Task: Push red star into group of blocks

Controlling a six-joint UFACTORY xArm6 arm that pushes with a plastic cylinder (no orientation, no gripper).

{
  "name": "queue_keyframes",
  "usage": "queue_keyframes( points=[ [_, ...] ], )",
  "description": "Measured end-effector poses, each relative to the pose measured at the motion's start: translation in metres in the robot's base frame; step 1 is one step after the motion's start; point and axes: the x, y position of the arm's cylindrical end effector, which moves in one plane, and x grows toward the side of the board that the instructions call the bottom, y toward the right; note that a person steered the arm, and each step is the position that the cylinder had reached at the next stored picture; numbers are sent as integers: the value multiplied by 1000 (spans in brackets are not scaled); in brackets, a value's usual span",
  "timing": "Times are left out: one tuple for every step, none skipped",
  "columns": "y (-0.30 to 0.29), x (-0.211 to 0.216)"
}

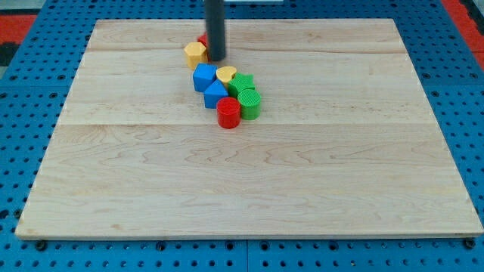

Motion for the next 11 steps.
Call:
queue_keyframes(
  points=[
    [42, -39],
    [83, -75],
    [33, -81],
    [-81, -80],
    [-94, -61],
    [-64, -34],
    [-14, -2],
    [-14, 53],
    [32, 84],
    [33, 101],
    [56, 144]
  ],
)
